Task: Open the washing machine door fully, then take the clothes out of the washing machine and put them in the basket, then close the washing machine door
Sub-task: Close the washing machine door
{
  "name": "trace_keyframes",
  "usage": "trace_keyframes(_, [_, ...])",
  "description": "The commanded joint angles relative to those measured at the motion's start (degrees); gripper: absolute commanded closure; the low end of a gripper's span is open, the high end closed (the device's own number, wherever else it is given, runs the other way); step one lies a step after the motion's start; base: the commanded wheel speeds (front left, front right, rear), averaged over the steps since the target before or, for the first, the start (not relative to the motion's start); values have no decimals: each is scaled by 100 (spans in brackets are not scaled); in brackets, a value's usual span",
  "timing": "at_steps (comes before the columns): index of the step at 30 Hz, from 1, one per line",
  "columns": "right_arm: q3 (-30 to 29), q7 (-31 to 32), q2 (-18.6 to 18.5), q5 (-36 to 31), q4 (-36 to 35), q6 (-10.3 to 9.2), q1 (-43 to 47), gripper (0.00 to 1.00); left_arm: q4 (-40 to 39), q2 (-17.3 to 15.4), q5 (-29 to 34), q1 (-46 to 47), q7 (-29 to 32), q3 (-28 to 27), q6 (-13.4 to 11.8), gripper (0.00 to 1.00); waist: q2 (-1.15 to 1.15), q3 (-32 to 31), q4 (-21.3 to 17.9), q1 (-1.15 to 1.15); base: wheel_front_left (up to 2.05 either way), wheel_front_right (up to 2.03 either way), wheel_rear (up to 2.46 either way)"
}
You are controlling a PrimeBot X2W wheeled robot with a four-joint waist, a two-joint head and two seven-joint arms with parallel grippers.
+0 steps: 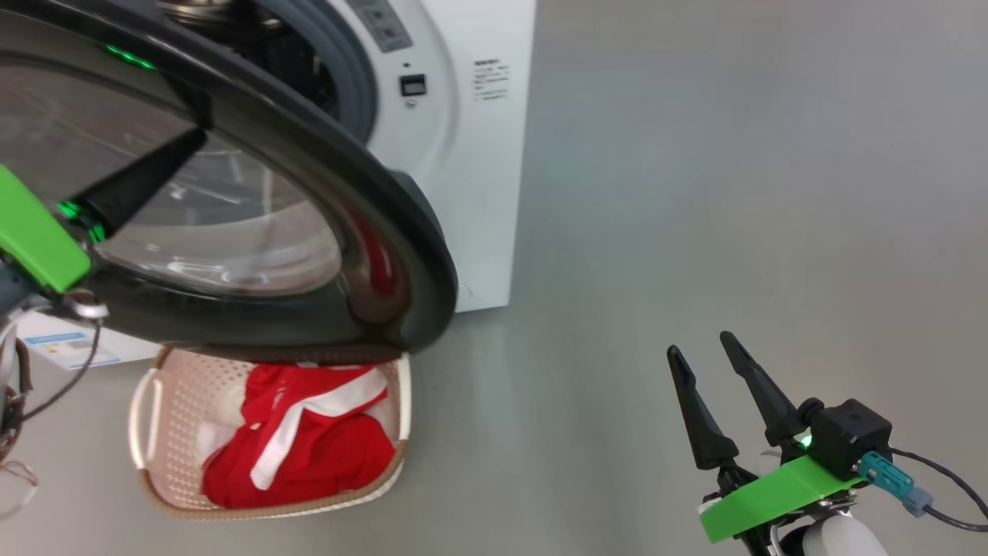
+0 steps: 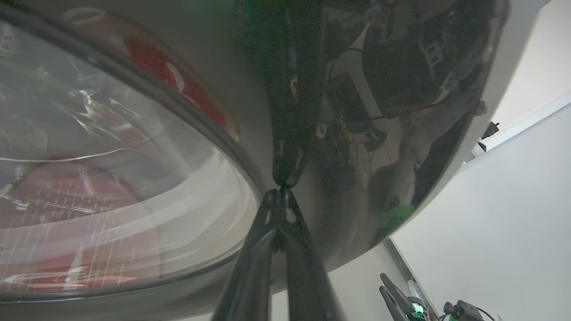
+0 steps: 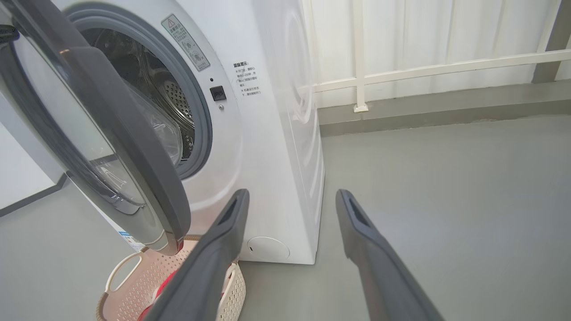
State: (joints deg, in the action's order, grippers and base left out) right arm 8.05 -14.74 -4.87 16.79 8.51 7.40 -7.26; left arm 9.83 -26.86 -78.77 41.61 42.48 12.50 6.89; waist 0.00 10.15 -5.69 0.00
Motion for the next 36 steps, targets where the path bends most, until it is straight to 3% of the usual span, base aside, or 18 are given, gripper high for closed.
trace_keyframes(1, [117, -26, 45, -53, -161, 9, -155, 0, -59, -317, 50, 353, -144, -187, 59, 100, 0, 190, -230, 0, 0, 0, 0])
trace_keyframes(14, [134, -26, 170, -40, -220, 9, -264, 0, 845, -888, 68, 1045, -1608, 304, 59, 100, 0, 447, -822, 0, 0, 0, 0])
trace_keyframes(26, [51, -26, 193, -68, -231, 9, -204, 0, 939, -1158, -340, 985, -1954, 847, 59, 100, 0, 409, -750, 0, 0, 0, 0])
trace_keyframes(27, [52, -26, 194, -71, -224, 9, -207, 0, 925, -1161, -406, 933, -1967, 882, 59, 96, 0, 388, -717, 0, 0, 0, 0])
trace_keyframes(29, [57, -26, 194, -76, -211, 9, -216, 0, 876, -1174, -496, 823, -2032, 941, 59, 72, 0, 347, -645, 0, 0, 0, 0])
trace_keyframes(31, [76, -26, 195, -82, -197, 9, -223, 0, 807, -1182, -555, 676, -2125, 1007, 59, 63, 0, 291, -573, 0, 0, 0, 0])
trace_keyframes(33, [90, -26, 186, -82, -174, 9, -223, 0, 714, -1205, -590, 499, -2234, 1077, 59, 44, 0, 232, -507, 0, 0, 0, 0])
trace_keyframes(34, [90, -26, 174, -82, -162, 9, -216, 0, 665, -1214, -626, 395, -2298, 1095, 59, 32, 0, 196, -473, 0, 0, 0, 0])
trace_keyframes(35, [87, -26, 163, -80, -152, 9, -205, 0, 622, -1233, -641, 292, -2381, 1106, 59, 12, 0, 162, -435, 0, 0, 0, 0])
trace_keyframes(36, [96, -26, 149, -77, -140, 9, -192, 0, 570, -1259, -646, 183, -2468, 1120, 59, 3, 0, 121, -406, 0, 0, 0, 0])
